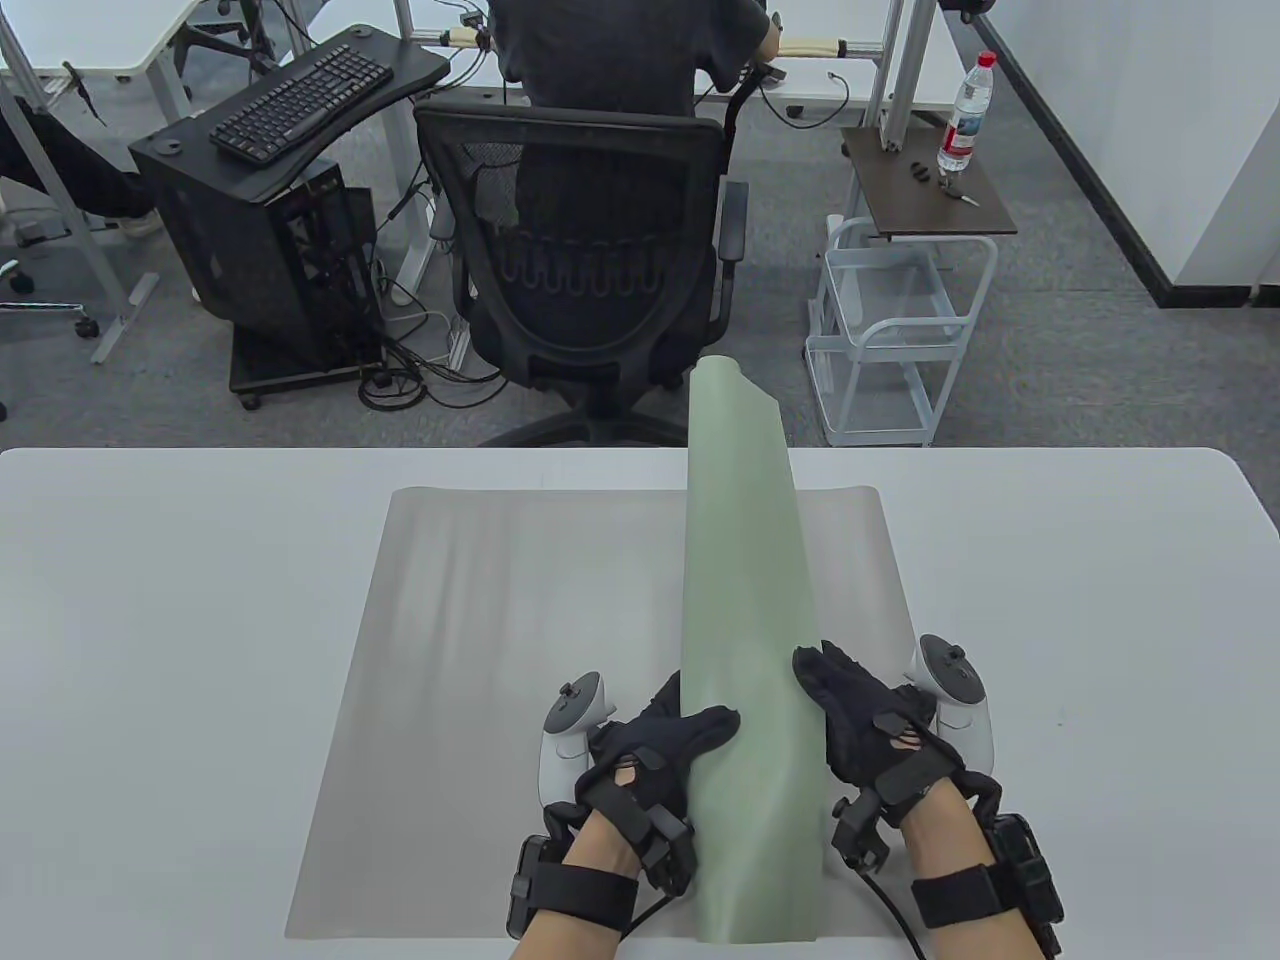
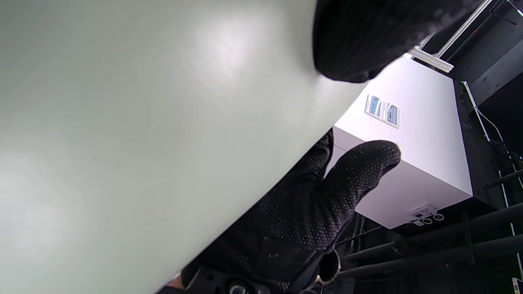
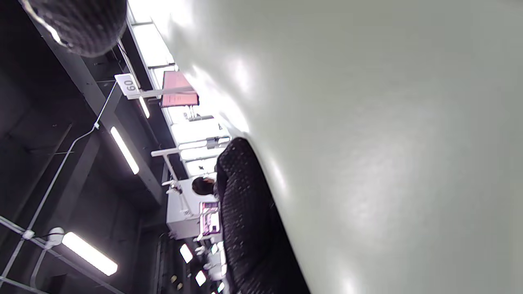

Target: Unroll desk mats and stack together

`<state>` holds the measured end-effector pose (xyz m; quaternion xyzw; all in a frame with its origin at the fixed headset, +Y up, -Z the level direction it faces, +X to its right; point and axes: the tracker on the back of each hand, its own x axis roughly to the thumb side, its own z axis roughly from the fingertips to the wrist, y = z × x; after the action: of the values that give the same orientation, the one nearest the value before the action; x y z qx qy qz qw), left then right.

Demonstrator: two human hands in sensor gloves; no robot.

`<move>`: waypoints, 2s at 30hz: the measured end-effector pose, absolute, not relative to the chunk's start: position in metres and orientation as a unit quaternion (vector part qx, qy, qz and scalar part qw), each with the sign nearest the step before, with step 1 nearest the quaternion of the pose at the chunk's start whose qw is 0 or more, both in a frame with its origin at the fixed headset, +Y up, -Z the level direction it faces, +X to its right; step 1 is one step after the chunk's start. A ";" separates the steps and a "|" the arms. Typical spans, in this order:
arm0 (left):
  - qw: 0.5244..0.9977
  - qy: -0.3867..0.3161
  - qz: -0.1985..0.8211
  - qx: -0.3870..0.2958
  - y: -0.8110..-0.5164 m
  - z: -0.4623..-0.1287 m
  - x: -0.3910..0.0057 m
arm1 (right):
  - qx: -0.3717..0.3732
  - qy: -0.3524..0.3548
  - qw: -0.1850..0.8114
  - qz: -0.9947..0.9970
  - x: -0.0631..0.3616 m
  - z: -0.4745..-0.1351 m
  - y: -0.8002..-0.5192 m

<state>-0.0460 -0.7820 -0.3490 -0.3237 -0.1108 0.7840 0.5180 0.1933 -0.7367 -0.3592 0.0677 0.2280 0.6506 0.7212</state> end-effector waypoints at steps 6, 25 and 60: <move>0.469 -0.128 0.815 -0.315 -0.784 -0.345 -0.042 | 0.020 0.109 0.608 0.786 0.182 -0.351 -0.726; 0.299 -0.165 0.880 -0.331 -0.800 -0.346 -0.045 | 0.087 0.108 0.573 0.808 0.165 -0.347 -0.716; 0.277 -0.156 0.912 -0.260 -0.797 -0.358 -0.075 | 0.031 0.092 0.573 0.814 0.215 -0.363 -0.728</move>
<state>-0.0751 -0.7967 -0.3582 -0.2602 -0.1555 0.9119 0.2767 0.2154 -0.7279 -0.3632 0.0309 0.0922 0.8141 0.5725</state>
